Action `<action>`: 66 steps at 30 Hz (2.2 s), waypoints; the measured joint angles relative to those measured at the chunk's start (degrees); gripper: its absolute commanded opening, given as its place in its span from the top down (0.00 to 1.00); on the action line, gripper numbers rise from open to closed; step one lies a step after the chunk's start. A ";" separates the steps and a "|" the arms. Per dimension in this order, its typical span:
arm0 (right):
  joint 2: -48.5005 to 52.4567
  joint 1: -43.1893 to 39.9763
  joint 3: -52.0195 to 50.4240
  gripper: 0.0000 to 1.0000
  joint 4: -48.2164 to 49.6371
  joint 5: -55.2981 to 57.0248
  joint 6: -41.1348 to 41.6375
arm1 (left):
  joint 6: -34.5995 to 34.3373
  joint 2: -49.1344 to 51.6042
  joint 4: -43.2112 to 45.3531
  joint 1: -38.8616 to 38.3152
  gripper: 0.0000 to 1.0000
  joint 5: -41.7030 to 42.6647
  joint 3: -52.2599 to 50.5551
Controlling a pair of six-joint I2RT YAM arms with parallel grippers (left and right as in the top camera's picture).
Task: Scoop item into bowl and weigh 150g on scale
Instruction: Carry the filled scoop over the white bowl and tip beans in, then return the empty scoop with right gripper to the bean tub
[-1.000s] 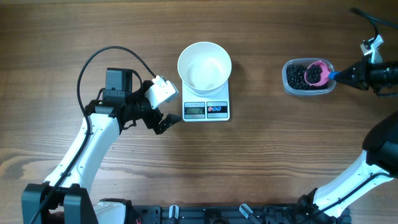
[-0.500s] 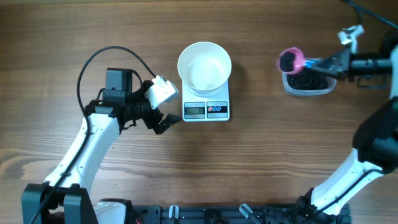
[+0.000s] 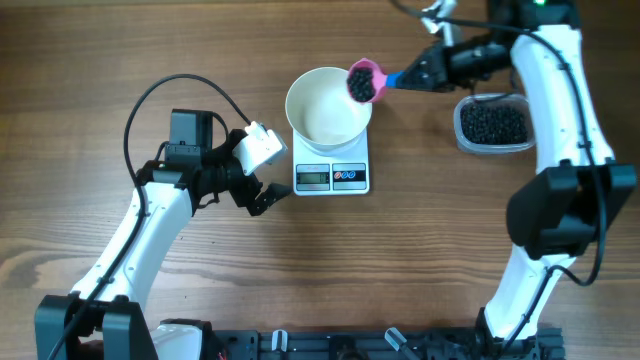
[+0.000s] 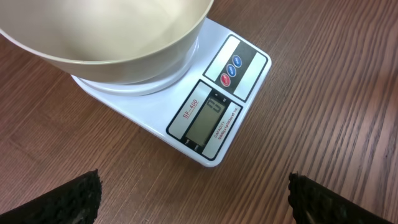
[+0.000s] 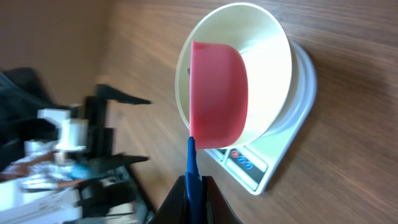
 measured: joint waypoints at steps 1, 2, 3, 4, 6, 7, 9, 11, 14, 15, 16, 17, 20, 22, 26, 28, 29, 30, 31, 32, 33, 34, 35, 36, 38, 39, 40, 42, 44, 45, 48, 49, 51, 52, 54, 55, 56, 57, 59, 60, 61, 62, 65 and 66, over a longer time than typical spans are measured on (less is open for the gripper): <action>0.00 1.40 0.22 0.96 0.46 1.75 0.94 | -0.02 0.00 0.00 0.00 0.00 0.00 0.00; 0.00 2.60 0.22 0.96 1.25 3.87 1.88 | -0.02 0.00 0.00 0.00 0.00 0.00 0.00; 0.00 4.17 0.24 0.96 2.23 6.56 2.84 | -0.02 0.00 0.00 0.00 0.00 0.00 0.00; 0.00 5.51 0.24 0.96 2.91 8.72 3.61 | 0.00 0.00 0.00 0.00 0.00 0.00 0.00; 0.02 9.29 0.24 0.96 4.46 14.84 5.40 | 0.00 0.00 0.00 0.00 0.00 0.00 0.00; 0.02 10.45 0.24 0.96 4.96 17.00 5.88 | 0.00 0.00 0.00 0.00 0.00 0.00 0.00; 0.02 14.71 0.24 0.96 6.84 24.96 7.08 | 0.00 0.00 0.00 0.00 0.00 0.00 0.00; 0.02 17.14 0.24 0.96 7.96 30.88 7.91 | 0.00 0.00 0.00 0.00 0.00 0.00 0.00; 0.02 20.59 0.26 0.96 8.90 40.44 8.33 | 0.00 0.00 0.00 0.00 0.00 0.00 0.00; 0.02 21.44 0.26 0.96 9.07 42.95 8.33 | 0.00 0.00 0.00 0.00 0.00 0.00 0.00; 0.02 22.53 0.26 0.96 9.22 45.68 8.31 | 0.00 0.00 0.00 0.00 0.00 0.00 0.00; 0.02 23.65 0.26 0.96 9.27 48.57 8.26 | 0.00 0.00 0.00 0.00 0.00 0.00 0.00; 0.02 25.92 0.26 0.96 10.29 53.29 7.48 | 0.00 0.00 0.00 0.00 0.00 0.00 0.00; 0.02 27.02 0.26 0.96 11.02 54.97 6.47 | 0.00 0.00 0.00 0.00 0.00 0.00 0.00; 0.02 27.71 0.28 0.96 11.76 56.41 4.92 | 0.00 0.00 0.00 0.00 0.00 0.00 0.00; 0.02 27.69 0.28 0.96 11.78 56.70 4.50 | 0.00 0.00 0.00 0.00 0.00 0.00 0.00; 0.02 27.69 0.28 0.96 11.87 56.78 4.33 | 0.00 0.00 0.00 0.00 0.00 0.00 0.00; 0.02 27.69 0.28 0.96 11.96 56.81 4.15 | 0.00 0.00 0.00 0.00 0.00 0.00 0.00; 0.02 27.69 0.28 0.96 12.02 56.81 4.02 | 0.00 0.00 0.00 0.00 0.00 0.00 0.00; 0.02 27.69 0.28 0.96 12.02 56.81 3.50 | 0.00 0.00 0.00 0.00 0.00 0.00 0.00; 0.02 27.69 0.28 0.96 12.04 56.81 3.08 | -0.02 0.00 0.00 0.00 0.00 0.00 0.00; 0.02 27.69 0.28 0.96 12.07 56.74 2.60 | -0.02 0.00 0.00 0.00 0.00 0.00 0.00; 0.02 27.69 0.28 0.96 12.11 56.61 2.12 | 0.00 0.00 0.00 0.00 0.00 0.00 0.00; 0.02 27.69 0.28 0.96 12.13 56.61 1.86 | 0.00 0.00 0.00 0.00 0.00 0.00 0.00; 0.02 27.69 0.28 0.96 12.17 56.59 1.53 | 0.00 0.00 0.00 0.00 0.00 0.00 0.00; 0.02 27.69 0.28 0.96 12.31 56.59 1.09 | 0.00 0.00 0.00 0.00 0.00 0.00 0.00; 0.02 27.69 0.28 0.96 12.52 56.59 0.83 | 0.00 0.00 0.00 0.00 0.00 0.00 0.00; 0.02 27.82 0.31 0.96 12.59 56.54 -0.22 | 0.00 0.00 0.00 0.00 0.00 0.00 0.00; 0.02 28.33 0.33 0.95 12.57 56.65 -1.49 | -0.02 0.00 0.00 0.00 0.00 0.00 0.00; 0.02 28.72 0.33 0.96 12.57 56.65 -1.66 | 0.00 0.00 0.00 0.00 0.00 0.00 0.00; 0.02 29.29 0.33 0.96 13.14 56.63 -1.64 | -0.02 0.00 0.00 0.00 0.00 0.00 0.00; 0.02 29.29 0.39 0.96 13.38 56.63 -1.62 | 0.00 0.00 0.00 0.00 0.00 0.00 0.00; 0.02 28.98 0.44 0.96 13.46 56.63 -1.57 | 0.00 0.00 0.00 0.00 0.00 0.00 0.00; 0.02 28.79 0.44 0.96 13.46 56.63 -1.36 | 0.00 0.00 0.00 0.00 0.00 0.00 0.00; -0.02 28.13 0.44 0.96 13.46 56.59 -0.76 | 0.00 0.00 0.00 0.00 0.00 0.00 0.00; -0.07 27.47 0.44 0.96 13.51 56.19 -0.70 | -0.02 0.00 0.00 0.00 0.00 0.00 0.00; -0.17 26.82 0.44 0.96 13.60 55.52 -0.55 | 0.00 0.00 0.00 0.00 0.00 0.00 0.00; -0.39 26.01 0.44 0.96 13.77 54.14 -0.46 | 0.00 0.00 0.00 0.00 0.00 0.00 0.00; -0.92 24.81 0.44 0.96 14.03 52.06 -0.31 | 0.00 0.00 0.00 0.00 0.00 0.00 0.00; -1.97 23.19 0.44 0.96 14.08 49.55 -0.31 | 0.00 0.00 0.00 0.00 0.00 0.00 0.00; -2.60 22.51 0.50 0.96 13.90 48.70 -0.31 | 0.00 0.00 0.00 0.00 0.00 0.00 0.00; -2.99 22.36 0.55 0.96 13.70 48.24 -0.33 | -0.02 0.00 0.00 0.00 0.00 0.00 0.00; -3.50 23.39 0.66 0.96 13.44 47.93 -0.33 | -0.02 0.00 0.00 0.00 0.00 0.00 0.00; -3.50 23.78 0.66 0.96 13.44 48.02 -0.33 | -0.02 0.00 0.00 0.00 0.00 0.00 0.00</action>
